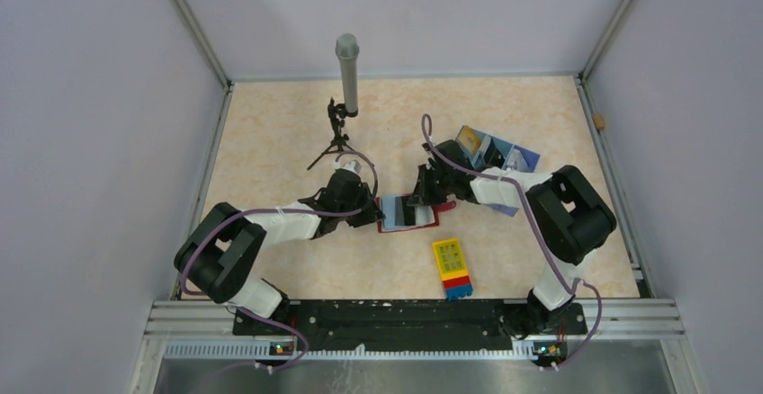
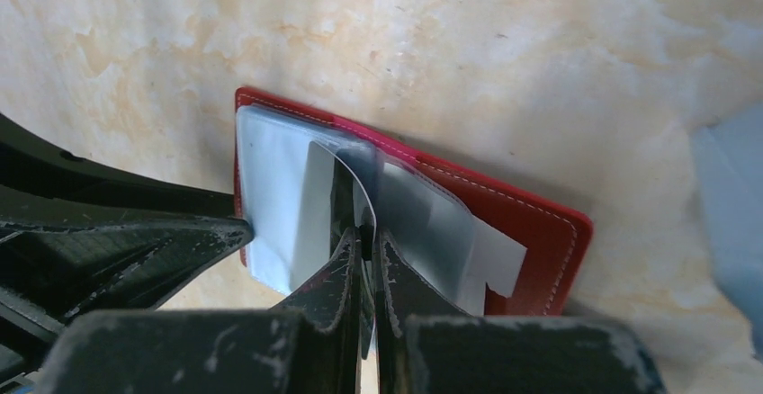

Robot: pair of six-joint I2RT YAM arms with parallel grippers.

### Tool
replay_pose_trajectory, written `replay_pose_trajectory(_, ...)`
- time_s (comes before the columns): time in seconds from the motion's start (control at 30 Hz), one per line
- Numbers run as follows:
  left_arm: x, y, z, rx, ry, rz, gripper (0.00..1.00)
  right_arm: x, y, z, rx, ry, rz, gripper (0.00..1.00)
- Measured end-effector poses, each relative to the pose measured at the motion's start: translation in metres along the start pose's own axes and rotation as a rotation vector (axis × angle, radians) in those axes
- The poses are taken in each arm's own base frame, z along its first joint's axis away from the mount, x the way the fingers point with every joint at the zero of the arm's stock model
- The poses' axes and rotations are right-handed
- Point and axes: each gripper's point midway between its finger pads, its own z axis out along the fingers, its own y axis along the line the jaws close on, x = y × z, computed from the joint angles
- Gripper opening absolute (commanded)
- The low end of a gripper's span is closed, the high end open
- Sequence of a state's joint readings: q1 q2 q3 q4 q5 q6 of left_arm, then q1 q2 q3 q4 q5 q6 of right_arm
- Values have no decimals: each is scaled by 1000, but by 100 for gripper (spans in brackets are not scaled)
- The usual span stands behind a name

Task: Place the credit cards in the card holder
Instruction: Insert the credit card into the card holder.

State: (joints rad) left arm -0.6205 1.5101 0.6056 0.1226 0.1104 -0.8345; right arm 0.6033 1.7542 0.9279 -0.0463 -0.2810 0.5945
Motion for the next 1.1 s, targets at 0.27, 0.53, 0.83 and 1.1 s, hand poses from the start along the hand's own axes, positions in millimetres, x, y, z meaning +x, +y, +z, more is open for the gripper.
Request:
replay_pose_trajectory(0.27, 0, 1, 0, 1, 3, -3, 27, 0, 15, 9, -28, 9, -17, 0)
replay_pose_trajectory(0.53, 0, 1, 0, 0, 2, -4, 25, -1, 18, 9, -16, 13, -23, 19)
replay_pose_trajectory(0.83, -1, -1, 1, 5, -2, -9, 31, 12, 13, -1, 49, 57, -52, 40)
replay_pose_trajectory(1.1, -3, -4, -2, 14, -9, -7, 43, 6, 16, -21, 70, 26, -71, 42)
